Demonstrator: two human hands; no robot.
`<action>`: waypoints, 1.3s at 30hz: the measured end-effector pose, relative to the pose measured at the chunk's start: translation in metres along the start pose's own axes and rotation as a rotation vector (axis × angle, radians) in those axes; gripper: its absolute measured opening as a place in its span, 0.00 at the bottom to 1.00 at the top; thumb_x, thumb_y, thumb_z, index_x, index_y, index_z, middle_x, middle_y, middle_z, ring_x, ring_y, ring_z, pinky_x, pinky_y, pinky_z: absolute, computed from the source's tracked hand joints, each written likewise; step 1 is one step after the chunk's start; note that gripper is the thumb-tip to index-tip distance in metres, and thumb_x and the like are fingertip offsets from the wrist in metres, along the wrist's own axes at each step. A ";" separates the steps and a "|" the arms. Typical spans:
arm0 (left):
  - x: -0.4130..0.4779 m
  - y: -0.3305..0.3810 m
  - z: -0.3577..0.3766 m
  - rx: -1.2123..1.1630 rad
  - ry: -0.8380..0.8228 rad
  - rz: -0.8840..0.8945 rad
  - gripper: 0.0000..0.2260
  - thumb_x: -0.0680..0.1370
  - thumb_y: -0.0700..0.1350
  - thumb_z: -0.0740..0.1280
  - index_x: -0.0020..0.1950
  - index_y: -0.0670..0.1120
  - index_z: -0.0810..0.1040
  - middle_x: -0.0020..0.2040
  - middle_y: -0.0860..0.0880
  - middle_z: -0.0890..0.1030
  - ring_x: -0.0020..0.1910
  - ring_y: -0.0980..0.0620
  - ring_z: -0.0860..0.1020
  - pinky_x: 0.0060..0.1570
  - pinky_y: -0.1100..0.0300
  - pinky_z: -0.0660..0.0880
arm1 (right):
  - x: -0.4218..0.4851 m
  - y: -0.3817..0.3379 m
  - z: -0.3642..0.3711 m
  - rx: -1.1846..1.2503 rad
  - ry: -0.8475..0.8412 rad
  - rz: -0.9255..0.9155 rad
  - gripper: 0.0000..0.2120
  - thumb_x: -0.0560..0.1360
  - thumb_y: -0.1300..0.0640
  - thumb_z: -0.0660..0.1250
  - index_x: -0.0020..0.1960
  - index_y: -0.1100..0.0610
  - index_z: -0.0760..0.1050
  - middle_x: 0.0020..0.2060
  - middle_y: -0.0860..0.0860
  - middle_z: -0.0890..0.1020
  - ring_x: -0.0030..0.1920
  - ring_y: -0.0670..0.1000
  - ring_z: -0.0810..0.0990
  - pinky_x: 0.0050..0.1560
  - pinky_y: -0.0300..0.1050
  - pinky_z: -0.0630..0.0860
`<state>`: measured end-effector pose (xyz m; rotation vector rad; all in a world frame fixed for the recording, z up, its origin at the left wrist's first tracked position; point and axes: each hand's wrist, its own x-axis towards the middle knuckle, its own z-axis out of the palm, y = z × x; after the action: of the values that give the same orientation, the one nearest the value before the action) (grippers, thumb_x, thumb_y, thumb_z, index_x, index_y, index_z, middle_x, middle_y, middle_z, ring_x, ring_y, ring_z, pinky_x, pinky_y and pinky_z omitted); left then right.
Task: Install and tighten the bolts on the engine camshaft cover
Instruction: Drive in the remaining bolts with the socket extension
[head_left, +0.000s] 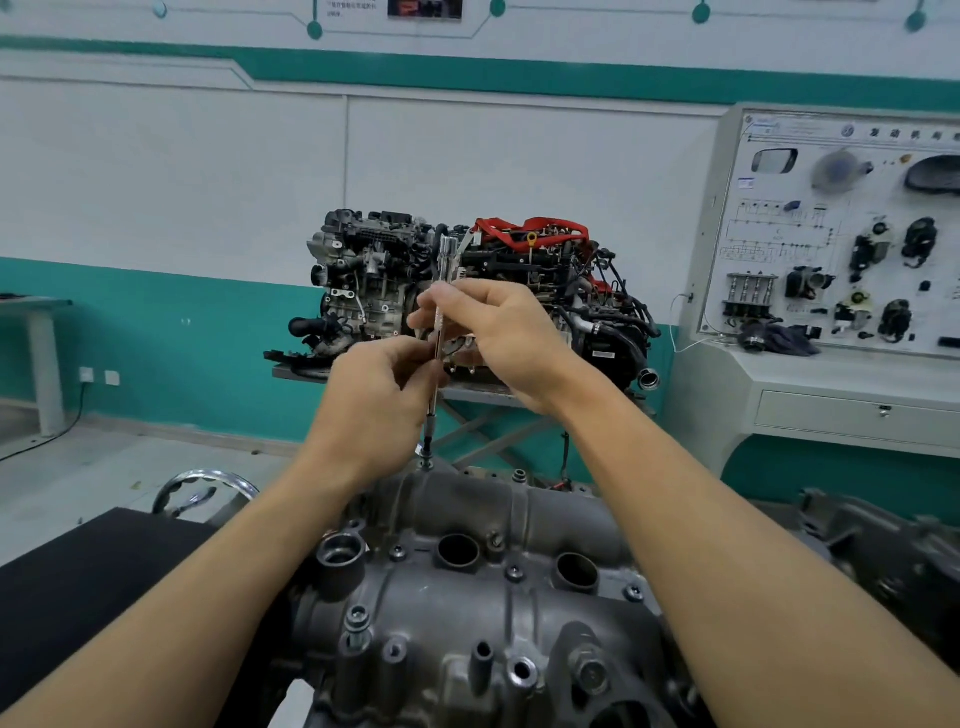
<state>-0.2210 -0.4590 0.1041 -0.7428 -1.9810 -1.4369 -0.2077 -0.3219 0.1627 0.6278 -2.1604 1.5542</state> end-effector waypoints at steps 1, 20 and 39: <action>0.000 -0.001 0.001 0.021 -0.028 -0.009 0.08 0.82 0.39 0.65 0.47 0.44 0.83 0.40 0.47 0.85 0.42 0.45 0.84 0.48 0.43 0.80 | 0.000 0.000 -0.002 0.042 -0.022 0.016 0.11 0.82 0.55 0.63 0.47 0.58 0.81 0.41 0.51 0.86 0.38 0.45 0.82 0.35 0.36 0.76; -0.001 0.003 0.002 0.102 -0.098 -0.057 0.09 0.82 0.45 0.64 0.48 0.45 0.83 0.41 0.48 0.86 0.43 0.45 0.84 0.47 0.44 0.80 | -0.001 0.002 0.000 0.038 0.014 -0.015 0.09 0.80 0.59 0.66 0.42 0.57 0.80 0.38 0.51 0.86 0.36 0.43 0.83 0.35 0.33 0.75; -0.001 -0.001 0.001 0.132 -0.039 -0.058 0.05 0.79 0.49 0.70 0.46 0.48 0.83 0.37 0.50 0.85 0.36 0.54 0.82 0.39 0.59 0.78 | -0.001 0.004 -0.002 0.030 0.078 -0.062 0.04 0.78 0.62 0.69 0.45 0.61 0.79 0.36 0.53 0.85 0.35 0.45 0.82 0.37 0.34 0.77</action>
<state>-0.2208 -0.4581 0.1022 -0.6645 -2.1204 -1.3183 -0.2091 -0.3186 0.1594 0.6269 -2.0449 1.5551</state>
